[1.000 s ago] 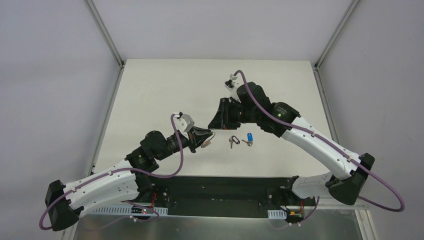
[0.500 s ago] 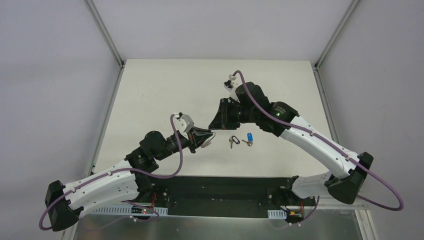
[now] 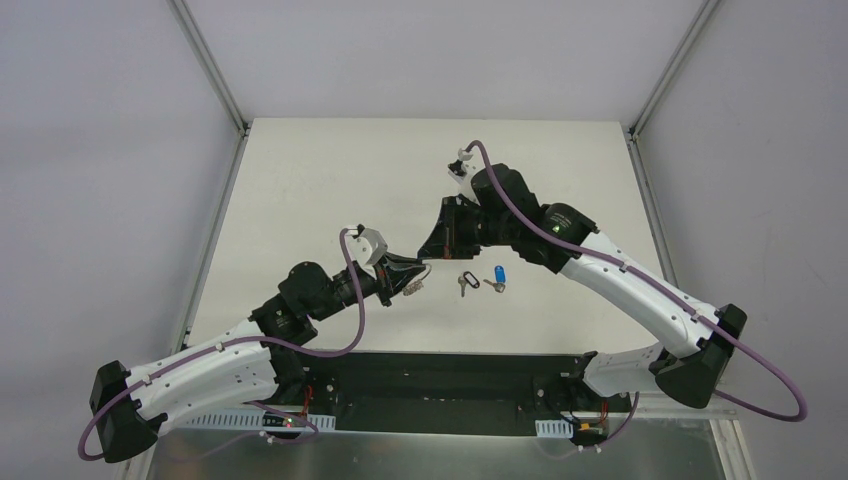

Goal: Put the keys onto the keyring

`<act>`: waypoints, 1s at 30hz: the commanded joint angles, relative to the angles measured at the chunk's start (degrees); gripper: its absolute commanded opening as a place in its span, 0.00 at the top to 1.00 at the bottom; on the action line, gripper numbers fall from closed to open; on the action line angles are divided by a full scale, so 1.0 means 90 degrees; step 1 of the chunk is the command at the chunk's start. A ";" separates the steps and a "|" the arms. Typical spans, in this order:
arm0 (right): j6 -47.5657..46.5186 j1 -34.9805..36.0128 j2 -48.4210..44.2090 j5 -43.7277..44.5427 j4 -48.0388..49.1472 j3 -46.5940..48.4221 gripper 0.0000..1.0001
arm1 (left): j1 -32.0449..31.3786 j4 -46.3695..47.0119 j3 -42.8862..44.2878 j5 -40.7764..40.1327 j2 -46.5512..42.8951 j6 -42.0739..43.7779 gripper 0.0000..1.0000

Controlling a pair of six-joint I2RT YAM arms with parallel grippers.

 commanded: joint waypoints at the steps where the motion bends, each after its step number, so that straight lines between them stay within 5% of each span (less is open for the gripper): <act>1: 0.0020 0.0051 -0.0040 -0.0073 0.0098 0.0246 1.00 | -0.0044 0.0492 0.0065 0.0107 -0.0145 -0.0039 1.00; 8: 0.0025 0.0049 -0.0188 0.0050 0.0145 0.0212 1.00 | -0.0044 0.0411 0.0032 0.0148 -0.0222 0.0054 1.00; 20: 0.0050 0.0060 -0.0259 0.0080 0.0096 0.0224 1.00 | -0.0045 0.0277 -0.0047 0.0257 -0.0342 0.0244 0.74; 30: 0.0022 0.0060 -0.0355 0.0265 0.0023 0.0275 1.00 | -0.0039 0.0276 -0.0062 0.0465 -0.0179 0.0327 0.73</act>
